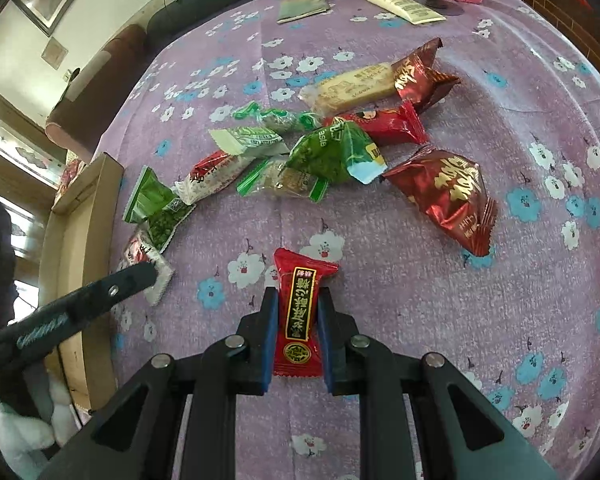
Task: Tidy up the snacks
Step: 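Grasp the white-and-red packet with the left gripper while the right gripper holds the red bar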
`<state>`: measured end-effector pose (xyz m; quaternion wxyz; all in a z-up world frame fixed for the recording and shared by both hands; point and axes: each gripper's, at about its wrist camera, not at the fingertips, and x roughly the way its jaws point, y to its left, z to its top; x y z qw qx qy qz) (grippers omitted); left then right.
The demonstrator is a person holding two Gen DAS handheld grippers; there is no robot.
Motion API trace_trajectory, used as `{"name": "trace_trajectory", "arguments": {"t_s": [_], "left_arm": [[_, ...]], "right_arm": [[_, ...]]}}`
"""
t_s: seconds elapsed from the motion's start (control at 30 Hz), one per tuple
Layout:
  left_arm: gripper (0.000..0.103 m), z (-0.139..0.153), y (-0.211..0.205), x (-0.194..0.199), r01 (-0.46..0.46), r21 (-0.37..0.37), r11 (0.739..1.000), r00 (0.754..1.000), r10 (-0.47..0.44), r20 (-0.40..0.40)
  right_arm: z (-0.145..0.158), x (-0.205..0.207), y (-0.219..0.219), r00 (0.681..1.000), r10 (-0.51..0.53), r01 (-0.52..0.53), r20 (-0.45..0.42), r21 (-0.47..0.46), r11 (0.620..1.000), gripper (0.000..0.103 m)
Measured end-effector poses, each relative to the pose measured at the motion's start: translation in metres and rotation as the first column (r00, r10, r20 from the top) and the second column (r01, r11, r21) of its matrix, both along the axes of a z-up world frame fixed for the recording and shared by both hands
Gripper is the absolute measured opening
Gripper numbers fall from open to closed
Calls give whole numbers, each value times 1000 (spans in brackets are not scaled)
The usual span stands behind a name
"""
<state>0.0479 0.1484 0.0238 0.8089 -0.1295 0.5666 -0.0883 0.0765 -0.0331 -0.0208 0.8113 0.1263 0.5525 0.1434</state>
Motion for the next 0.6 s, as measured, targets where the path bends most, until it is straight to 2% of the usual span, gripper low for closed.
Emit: {"name": "trace_trajectory", "arguments": {"t_s": [0.13,0.23,0.33,0.43,0.6], "left_arm": [[26,0,-25,7,43,85,995,999,-45,20],[26,5,-24,5,26,48,999,999,-27,29],[38,7,-14,6,-15,55,998,999,14,33],[39,3,-2,16,-65,41,997,998,64,10],[46,5,-7,34,-63,146,987,998,60,25]], "right_arm": [[0,-2,-2,1000,13,-13,5,7,1000,17],[0,-1,-2,1000,24,-24,5,14,1000,17],[-1,-2,-5,999,33,-33,3,29,999,17],[-1,-3,-8,999,38,-38,4,44,998,17],[-1,-3,-8,999,46,-47,9,53,998,17]]}}
